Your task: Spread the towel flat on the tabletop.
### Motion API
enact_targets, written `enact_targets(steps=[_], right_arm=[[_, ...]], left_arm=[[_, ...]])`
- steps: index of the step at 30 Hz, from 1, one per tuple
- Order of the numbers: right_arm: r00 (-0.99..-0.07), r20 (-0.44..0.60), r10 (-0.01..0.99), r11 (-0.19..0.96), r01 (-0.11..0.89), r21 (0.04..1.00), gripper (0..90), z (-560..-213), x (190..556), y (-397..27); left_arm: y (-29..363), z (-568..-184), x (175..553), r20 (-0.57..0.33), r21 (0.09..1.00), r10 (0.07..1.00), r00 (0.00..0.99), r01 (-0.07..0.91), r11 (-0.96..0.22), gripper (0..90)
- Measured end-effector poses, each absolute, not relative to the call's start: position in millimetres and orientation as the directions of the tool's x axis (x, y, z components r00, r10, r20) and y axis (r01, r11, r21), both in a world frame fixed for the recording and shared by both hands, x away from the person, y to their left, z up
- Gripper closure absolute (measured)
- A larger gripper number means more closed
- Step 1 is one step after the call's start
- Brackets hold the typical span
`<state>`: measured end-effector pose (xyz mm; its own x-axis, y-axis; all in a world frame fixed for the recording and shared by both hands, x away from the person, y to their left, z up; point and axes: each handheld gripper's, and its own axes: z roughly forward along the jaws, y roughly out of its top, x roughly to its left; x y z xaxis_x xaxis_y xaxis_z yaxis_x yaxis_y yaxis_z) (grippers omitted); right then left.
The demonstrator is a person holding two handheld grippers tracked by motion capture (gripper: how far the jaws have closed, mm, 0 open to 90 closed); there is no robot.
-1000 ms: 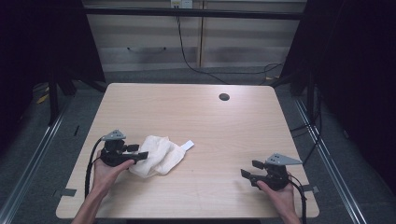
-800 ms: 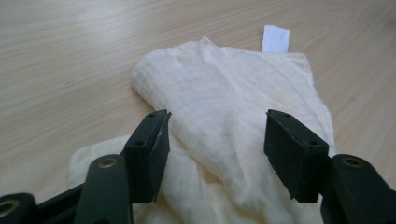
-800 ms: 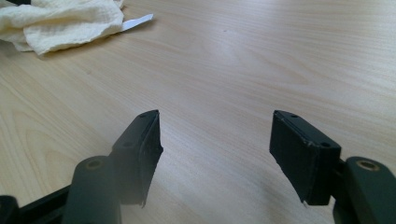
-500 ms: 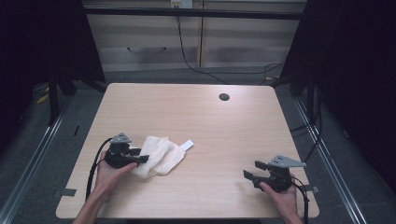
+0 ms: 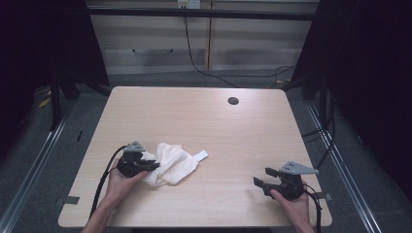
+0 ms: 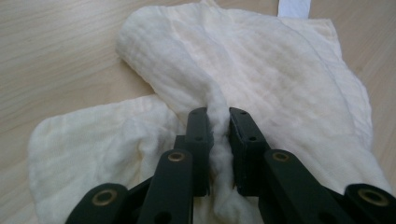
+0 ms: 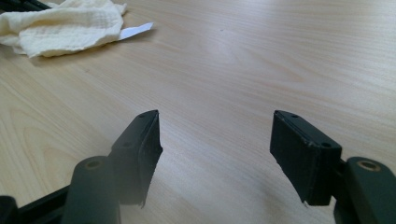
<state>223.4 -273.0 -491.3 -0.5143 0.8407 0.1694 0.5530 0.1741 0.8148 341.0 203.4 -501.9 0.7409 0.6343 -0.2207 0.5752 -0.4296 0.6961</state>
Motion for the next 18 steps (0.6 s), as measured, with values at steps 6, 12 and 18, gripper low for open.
enact_targets(steps=[6,12,18], right_arm=[[-0.521,0.173,0.836,0.182,0.559,0.809,33.2,-492,225,-271],[-0.527,0.178,0.831,0.177,0.554,0.813,33.2,-492,226,-269],[-0.531,0.181,0.828,0.182,0.559,0.809,33.2,-493,227,-266]], left_arm=[[179,-500,337,-0.219,0.686,0.618,0.755,0.569,-0.453,77.4],[147,-498,329,-0.189,0.675,0.562,0.806,0.522,-0.521,77.1],[121,-500,330,-0.196,0.688,0.550,0.812,0.513,-0.513,77.9]])
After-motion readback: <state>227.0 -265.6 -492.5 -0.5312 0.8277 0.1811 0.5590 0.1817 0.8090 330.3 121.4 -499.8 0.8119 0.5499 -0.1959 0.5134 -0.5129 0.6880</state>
